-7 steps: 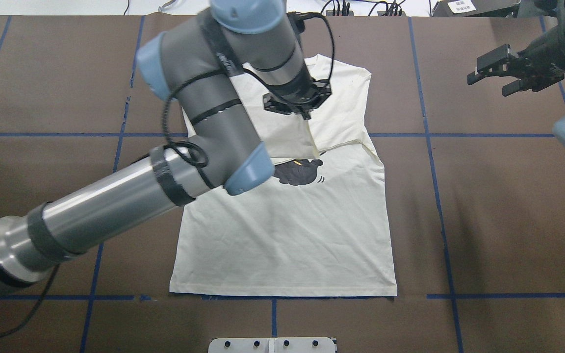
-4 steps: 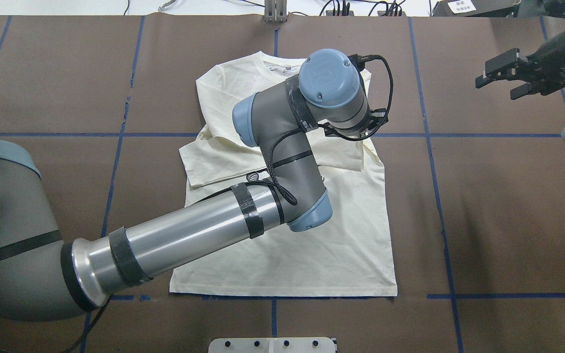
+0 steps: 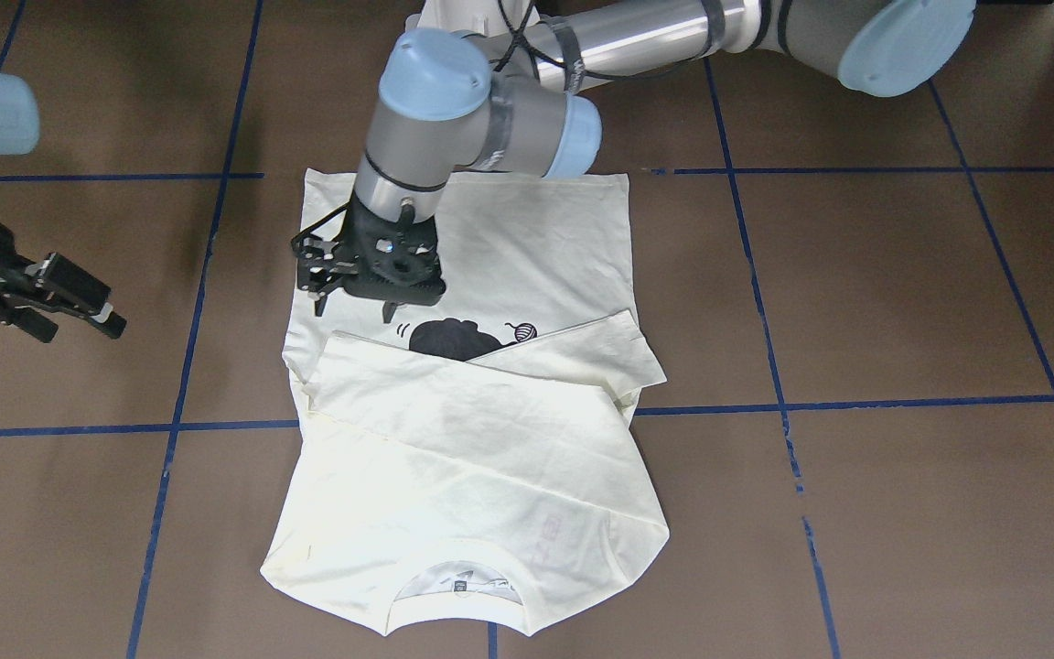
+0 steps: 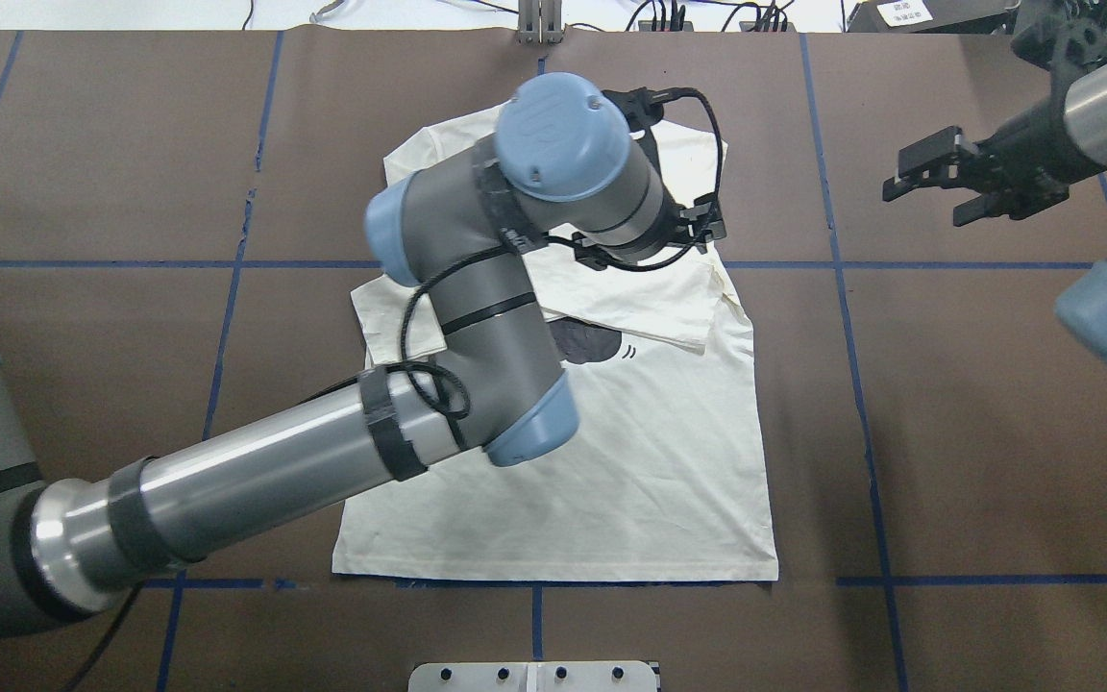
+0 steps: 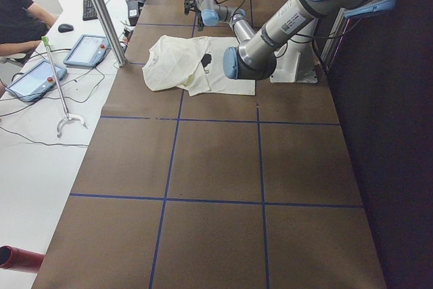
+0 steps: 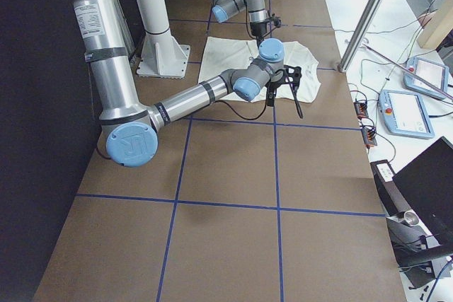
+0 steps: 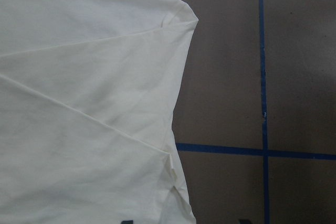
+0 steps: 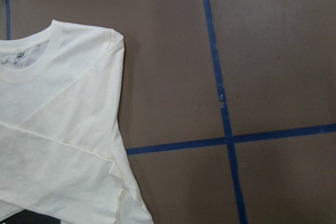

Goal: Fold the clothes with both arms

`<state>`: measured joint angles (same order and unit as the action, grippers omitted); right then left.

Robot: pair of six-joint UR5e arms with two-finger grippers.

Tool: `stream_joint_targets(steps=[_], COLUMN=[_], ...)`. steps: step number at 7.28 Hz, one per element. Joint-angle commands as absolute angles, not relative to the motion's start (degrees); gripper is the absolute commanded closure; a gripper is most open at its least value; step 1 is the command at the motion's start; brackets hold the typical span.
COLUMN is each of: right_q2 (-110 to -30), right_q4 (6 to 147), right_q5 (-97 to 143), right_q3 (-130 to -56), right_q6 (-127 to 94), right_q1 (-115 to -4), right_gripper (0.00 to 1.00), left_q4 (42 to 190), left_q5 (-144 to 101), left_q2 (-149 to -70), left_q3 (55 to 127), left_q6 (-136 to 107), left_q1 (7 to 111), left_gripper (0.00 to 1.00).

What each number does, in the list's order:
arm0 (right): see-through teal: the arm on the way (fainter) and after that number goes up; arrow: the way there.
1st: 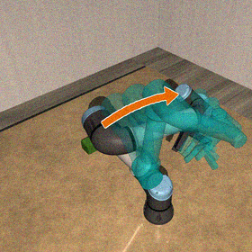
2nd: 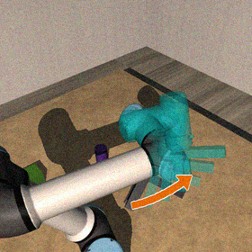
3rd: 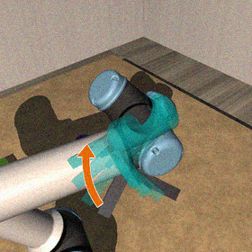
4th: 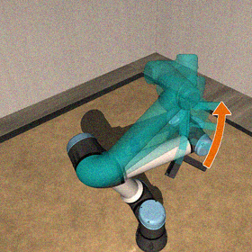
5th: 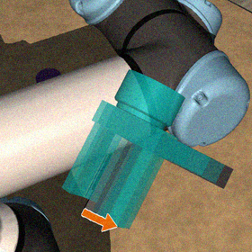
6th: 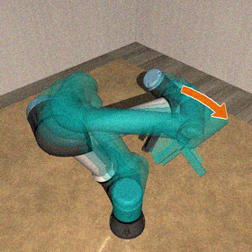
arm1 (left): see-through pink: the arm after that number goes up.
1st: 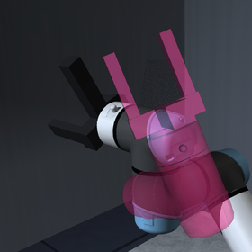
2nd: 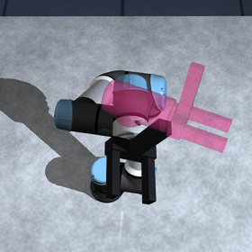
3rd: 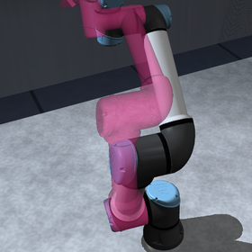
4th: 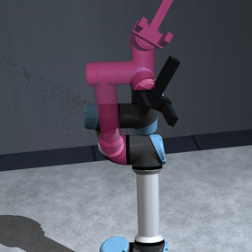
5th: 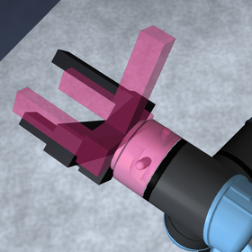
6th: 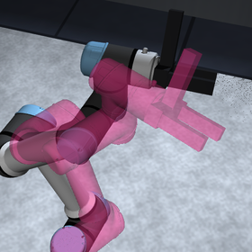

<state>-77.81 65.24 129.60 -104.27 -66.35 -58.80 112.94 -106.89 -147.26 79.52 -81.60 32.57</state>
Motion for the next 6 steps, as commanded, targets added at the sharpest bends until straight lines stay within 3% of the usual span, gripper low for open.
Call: stream_joint_targets(steps=[1, 2, 3, 4, 6], right_q2=[-79.5, -79.9, -81.6, -82.3, -84.7], right_q4=[65.6, 66.1, 67.0, 71.7, 75.8], right_q5=[112.3, 103.7, 93.6, 81.8, 78.0], right_q3=[-112.6, -115.0, -117.3, -118.6, -120.7], right_q6=[-86.5, -94.8, -101.6, -107.4, -117.0], right_q1=[-41.0, -32.1, -22.4, -13.5, -8.0], right_gripper=[0.00, 0.01, 0.02, 0.02, 0.08], left_q4=[103.5, 101.8, 101.7, 101.7, 102.0], left_q5=[-107.8, -107.8, -107.9, -107.8, -107.2], left_q2=[-133.7, -129.2, -125.3, -124.2, -123.9], left_q3=[101.2, 107.7, 112.4, 113.0, 113.9], left_q6=[-78.8, -76.7, -76.8, -77.2, -81.3], left_q1=[35.3, 36.3, 36.6, 36.9, 36.8], left_gripper=[0.25, 0.25, 0.32, 0.32, 0.29])
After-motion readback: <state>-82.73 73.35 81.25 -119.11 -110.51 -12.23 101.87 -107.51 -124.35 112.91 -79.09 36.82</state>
